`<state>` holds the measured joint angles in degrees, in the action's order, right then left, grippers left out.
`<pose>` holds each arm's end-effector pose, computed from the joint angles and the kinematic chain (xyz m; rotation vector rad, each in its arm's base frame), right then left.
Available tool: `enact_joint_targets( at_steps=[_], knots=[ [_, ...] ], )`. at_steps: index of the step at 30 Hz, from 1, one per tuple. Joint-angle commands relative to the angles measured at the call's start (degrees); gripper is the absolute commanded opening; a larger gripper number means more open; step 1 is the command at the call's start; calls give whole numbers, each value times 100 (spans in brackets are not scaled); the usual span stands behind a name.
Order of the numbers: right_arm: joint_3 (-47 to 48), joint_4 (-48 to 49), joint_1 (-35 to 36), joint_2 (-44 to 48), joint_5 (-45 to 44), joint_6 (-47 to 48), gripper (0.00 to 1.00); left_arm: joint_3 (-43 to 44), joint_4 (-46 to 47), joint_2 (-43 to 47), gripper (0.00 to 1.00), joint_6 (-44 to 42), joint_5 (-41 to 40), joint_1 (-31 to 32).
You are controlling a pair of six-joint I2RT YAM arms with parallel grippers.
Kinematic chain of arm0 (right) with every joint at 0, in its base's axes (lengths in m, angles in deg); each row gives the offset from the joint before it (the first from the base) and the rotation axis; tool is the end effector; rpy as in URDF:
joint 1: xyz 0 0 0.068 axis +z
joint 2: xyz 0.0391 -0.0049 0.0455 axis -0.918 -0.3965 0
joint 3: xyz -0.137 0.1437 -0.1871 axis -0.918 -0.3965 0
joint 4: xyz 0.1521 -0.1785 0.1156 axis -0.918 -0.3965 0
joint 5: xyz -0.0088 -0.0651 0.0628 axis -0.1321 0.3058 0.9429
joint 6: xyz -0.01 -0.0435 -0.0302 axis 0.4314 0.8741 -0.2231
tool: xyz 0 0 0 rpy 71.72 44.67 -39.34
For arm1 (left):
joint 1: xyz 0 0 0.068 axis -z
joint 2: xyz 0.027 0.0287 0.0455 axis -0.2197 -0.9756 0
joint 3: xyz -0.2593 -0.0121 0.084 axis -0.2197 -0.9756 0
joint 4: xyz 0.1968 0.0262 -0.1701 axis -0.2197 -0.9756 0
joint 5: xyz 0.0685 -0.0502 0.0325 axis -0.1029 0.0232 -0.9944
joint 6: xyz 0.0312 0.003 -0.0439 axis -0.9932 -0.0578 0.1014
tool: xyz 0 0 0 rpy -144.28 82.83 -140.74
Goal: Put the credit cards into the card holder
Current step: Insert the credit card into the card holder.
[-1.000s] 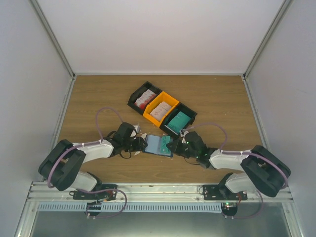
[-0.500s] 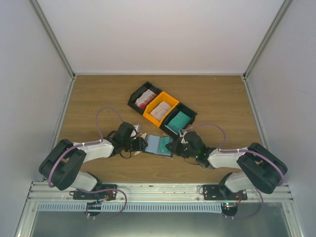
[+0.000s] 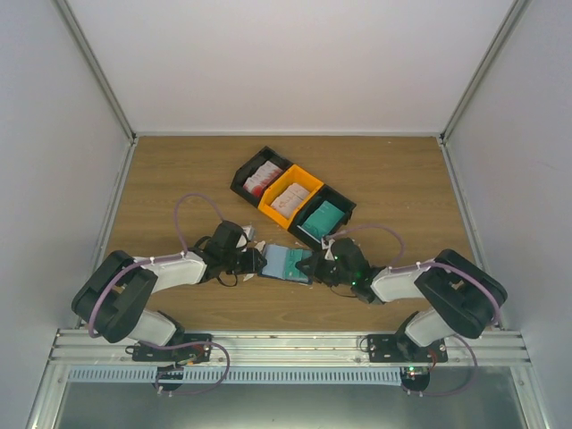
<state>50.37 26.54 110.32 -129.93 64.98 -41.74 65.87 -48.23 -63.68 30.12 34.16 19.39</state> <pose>0.1666 0.1737 0.1172 0.3949 2.4904 1.3381 0.2002 -0.1386 0.1272 0.0552 2.6394 -0.8571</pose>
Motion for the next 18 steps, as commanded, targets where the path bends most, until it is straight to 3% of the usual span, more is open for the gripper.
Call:
enact_joint_targets(
  at_steps=[1, 18],
  knots=[
    [-18, 560, -19, -215, 106, -223, 1, -143, -110, 49, 28, -6, 40, -35],
    [64, 532, -13, -560, -24, -463, 0, -269, -89, 131, 25, -34, 21, -35]
  ],
)
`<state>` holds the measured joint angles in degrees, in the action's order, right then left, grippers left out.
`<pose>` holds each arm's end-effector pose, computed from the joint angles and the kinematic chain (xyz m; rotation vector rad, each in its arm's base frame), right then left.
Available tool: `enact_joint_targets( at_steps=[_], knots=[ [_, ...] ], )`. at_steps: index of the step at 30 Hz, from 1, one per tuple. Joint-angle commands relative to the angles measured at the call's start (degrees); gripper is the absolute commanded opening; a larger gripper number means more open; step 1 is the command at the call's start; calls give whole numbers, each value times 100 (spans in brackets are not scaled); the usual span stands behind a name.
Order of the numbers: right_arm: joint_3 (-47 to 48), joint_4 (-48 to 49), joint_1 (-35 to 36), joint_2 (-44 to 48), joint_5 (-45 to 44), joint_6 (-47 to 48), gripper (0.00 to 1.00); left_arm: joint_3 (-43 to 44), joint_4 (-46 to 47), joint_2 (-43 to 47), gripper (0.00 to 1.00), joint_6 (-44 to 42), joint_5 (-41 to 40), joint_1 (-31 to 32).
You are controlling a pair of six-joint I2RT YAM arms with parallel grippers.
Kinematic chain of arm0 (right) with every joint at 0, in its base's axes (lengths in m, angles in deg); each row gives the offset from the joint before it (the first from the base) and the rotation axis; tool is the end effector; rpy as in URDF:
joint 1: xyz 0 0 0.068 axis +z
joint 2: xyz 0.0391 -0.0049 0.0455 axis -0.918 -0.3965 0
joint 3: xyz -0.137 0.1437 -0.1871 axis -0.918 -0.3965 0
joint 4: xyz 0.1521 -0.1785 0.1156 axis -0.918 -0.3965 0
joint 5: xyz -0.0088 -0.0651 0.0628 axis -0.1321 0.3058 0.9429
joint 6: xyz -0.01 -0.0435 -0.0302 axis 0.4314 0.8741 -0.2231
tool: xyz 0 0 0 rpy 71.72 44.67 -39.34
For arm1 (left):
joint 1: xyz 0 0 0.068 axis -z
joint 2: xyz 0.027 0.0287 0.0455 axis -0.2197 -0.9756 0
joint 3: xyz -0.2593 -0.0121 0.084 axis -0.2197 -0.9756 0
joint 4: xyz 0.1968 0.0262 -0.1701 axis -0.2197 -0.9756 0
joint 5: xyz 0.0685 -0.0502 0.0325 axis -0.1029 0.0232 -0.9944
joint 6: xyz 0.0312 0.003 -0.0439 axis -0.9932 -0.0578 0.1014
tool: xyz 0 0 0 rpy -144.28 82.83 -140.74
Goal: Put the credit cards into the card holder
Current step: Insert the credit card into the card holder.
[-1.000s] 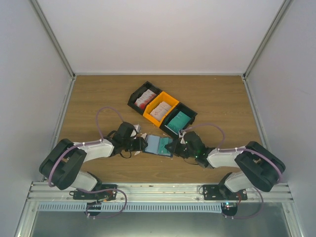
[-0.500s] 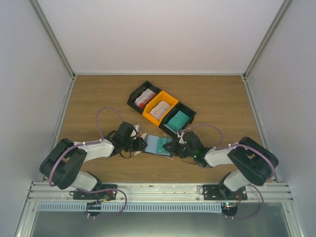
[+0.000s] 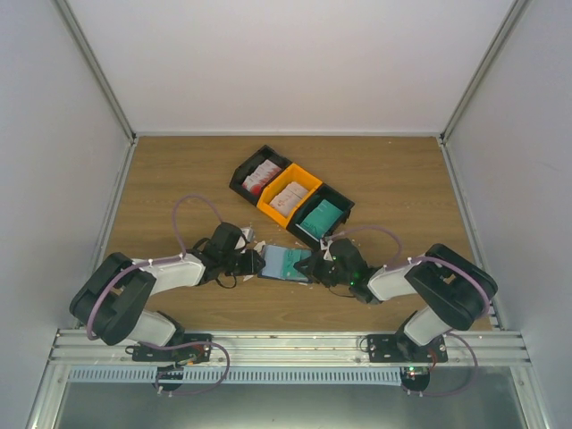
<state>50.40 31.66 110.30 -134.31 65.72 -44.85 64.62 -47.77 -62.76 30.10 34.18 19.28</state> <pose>0.1701 0.1775 0.1084 0.4524 2.4903 1.3807 0.1962 -0.1356 0.1256 0.0538 2.6367 -0.8579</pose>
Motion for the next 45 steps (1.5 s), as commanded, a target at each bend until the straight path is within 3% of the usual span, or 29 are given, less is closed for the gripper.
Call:
enact_joint_targets(
  at_steps=[1, 10, 32, 45],
  knots=[
    [50, -12, -7, -103, -156, -192, 1, -153, -129, 40, 25, -29, 20, -24],
    [127, -1004, 122, 156, -755, -589, 0, -181, -145, 108, 25, 13, -62, -24],
    [558, -1122, 239, -447, -437, -299, 4, -407, -32, 215, 22, -14, 81, -24],
    [303, -1685, 248, 193, -901, -311, 1, -360, -144, 357, 23, 40, -151, -24]
  ],
)
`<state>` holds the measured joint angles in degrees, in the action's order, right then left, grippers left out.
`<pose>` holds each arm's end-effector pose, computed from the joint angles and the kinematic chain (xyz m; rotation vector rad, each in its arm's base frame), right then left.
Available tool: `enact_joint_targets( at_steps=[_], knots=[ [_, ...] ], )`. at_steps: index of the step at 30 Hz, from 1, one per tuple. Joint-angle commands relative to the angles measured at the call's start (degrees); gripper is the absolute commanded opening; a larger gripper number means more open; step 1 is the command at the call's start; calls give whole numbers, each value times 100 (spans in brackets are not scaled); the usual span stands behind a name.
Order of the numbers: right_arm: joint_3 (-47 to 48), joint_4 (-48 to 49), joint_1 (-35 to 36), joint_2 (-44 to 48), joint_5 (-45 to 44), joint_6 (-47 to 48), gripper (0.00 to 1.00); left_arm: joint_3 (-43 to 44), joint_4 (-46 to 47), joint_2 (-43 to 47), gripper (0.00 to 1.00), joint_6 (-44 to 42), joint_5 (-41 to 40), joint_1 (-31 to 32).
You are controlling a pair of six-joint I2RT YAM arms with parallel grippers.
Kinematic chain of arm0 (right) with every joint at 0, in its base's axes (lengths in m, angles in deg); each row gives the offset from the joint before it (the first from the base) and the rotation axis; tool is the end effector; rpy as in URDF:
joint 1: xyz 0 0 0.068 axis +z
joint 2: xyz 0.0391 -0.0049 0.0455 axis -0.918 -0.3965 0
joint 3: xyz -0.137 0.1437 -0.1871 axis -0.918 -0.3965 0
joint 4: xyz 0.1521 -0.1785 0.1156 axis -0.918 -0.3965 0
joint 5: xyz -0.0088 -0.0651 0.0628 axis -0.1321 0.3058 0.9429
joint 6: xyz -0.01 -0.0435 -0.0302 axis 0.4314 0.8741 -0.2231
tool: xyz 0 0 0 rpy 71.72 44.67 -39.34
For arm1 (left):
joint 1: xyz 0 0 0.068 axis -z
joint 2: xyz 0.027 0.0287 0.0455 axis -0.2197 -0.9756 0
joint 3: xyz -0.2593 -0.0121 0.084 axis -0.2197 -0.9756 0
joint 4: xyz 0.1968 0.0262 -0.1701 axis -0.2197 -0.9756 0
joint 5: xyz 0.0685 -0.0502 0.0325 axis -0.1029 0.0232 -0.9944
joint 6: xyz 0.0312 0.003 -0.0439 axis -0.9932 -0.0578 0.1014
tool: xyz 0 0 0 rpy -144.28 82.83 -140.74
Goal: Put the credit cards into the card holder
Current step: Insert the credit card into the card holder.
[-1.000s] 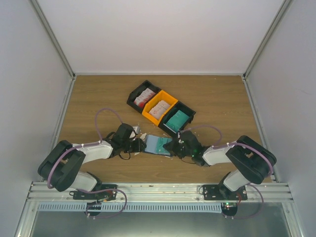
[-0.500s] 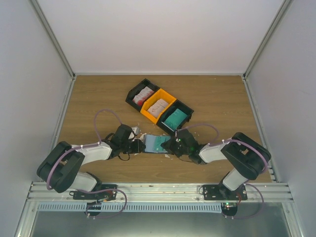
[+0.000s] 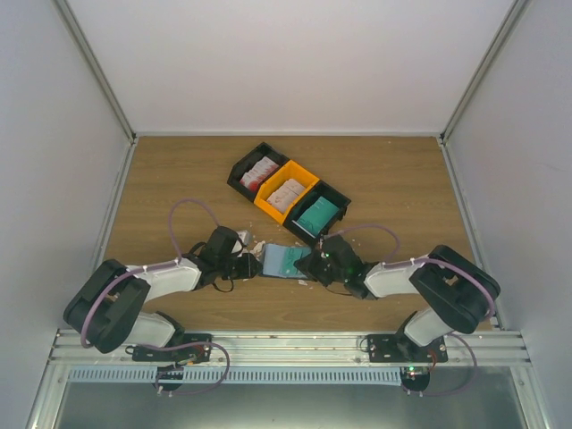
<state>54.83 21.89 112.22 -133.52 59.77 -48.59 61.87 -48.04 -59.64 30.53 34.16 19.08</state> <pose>0.1742 0.1883 0.1142 0.5905 2.5282 1.2567 0.1857 -0.1281 0.1244 0.0395 2.6360 -0.8597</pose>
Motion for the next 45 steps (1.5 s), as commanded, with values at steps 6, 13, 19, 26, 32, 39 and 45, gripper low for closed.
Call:
enact_joint_targets(
  at_steps=[6, 13, 19, 26, 32, 39, 45],
  knots=[
    [2, -743, 56, -40, -61, 219, 1, 17, -132, 6, 28, -3, -179, -4],
    [30, -661, 92, -187, 103, 248, 0, 190, -302, 39, 31, -18, -439, -4],
    [263, -753, 91, -323, 317, 655, 1, 105, -541, 586, 37, 79, -950, -2],
    [410, -934, 91, -505, 140, 623, 0, 218, -282, 411, 41, -103, -623, -4],
    [591, -1310, 91, -558, -47, 810, 6, 460, -283, 68, 37, -201, -691, -4],
    [743, -1698, 100, -526, -344, 1009, 10, 568, -297, -28, 33, -305, -644, -3],
    [1194, -2179, 283, -747, -616, 1388, 11, 562, -318, -131, 33, -381, -552, -4]
  ],
)
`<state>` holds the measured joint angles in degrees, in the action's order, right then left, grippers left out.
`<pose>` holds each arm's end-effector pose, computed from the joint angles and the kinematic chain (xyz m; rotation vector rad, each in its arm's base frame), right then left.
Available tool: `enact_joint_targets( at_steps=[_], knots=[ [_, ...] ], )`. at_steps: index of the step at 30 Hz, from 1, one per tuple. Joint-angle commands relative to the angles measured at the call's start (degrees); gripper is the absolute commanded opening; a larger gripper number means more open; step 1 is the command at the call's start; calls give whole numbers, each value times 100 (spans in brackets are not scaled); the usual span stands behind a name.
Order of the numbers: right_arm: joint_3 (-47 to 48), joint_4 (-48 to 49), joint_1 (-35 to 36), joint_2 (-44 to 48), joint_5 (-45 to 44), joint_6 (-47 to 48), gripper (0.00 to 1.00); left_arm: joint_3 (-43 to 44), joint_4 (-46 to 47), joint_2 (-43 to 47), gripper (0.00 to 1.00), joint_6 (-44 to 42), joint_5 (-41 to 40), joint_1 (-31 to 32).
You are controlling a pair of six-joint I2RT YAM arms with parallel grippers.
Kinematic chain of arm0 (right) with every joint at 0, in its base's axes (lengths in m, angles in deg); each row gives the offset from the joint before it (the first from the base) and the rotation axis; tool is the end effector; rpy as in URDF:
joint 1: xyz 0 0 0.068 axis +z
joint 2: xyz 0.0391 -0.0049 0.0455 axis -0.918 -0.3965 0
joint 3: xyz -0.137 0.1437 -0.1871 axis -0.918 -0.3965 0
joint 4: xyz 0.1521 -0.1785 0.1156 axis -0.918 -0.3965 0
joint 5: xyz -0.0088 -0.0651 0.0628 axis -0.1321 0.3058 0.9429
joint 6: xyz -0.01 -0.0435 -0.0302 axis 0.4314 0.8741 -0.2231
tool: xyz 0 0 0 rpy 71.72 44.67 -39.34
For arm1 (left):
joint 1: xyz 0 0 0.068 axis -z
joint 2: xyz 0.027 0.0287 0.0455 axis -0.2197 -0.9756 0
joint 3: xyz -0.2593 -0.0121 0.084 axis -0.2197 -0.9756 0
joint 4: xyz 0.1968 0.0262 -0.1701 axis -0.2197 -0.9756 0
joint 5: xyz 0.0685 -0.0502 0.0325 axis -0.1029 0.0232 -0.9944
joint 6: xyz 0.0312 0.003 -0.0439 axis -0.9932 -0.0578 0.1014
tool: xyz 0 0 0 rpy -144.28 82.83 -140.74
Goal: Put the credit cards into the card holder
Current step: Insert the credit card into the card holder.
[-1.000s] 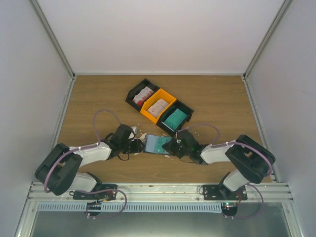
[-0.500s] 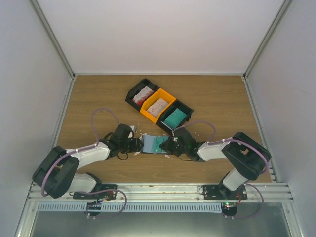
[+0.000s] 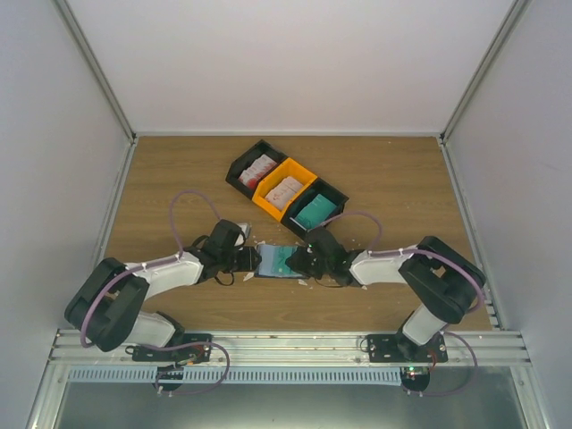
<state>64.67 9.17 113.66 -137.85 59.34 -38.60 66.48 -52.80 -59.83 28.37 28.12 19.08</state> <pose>0.1895 0.2139 0.1197 0.3702 2.6431 1.0839 0.1986 -0.1318 0.1388 0.0391 2.6096 -0.7199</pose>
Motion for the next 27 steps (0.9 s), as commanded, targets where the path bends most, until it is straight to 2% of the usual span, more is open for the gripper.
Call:
enact_joint_targets(
  at_steps=[1, 9, 15, 19, 27],
  knots=[
    [278, -960, 166, -345, -620, 440, 10, 92, 164, -127, 33, -170, 55, -4],
    [668, -1420, 284, -451, -897, 821, 13, 65, 181, -302, 32, -176, 147, 2],
    [847, -1838, 376, -300, -1337, 1016, 23, 65, 106, -276, 29, -124, -1, 5],
    [1132, -2328, 432, -228, -1671, 1319, 34, 73, 31, -202, 28, -103, -123, 9],
    [1734, -2978, 532, -408, -2000, 1871, 42, 129, -42, 25, 29, -36, -35, 4]
  ],
)
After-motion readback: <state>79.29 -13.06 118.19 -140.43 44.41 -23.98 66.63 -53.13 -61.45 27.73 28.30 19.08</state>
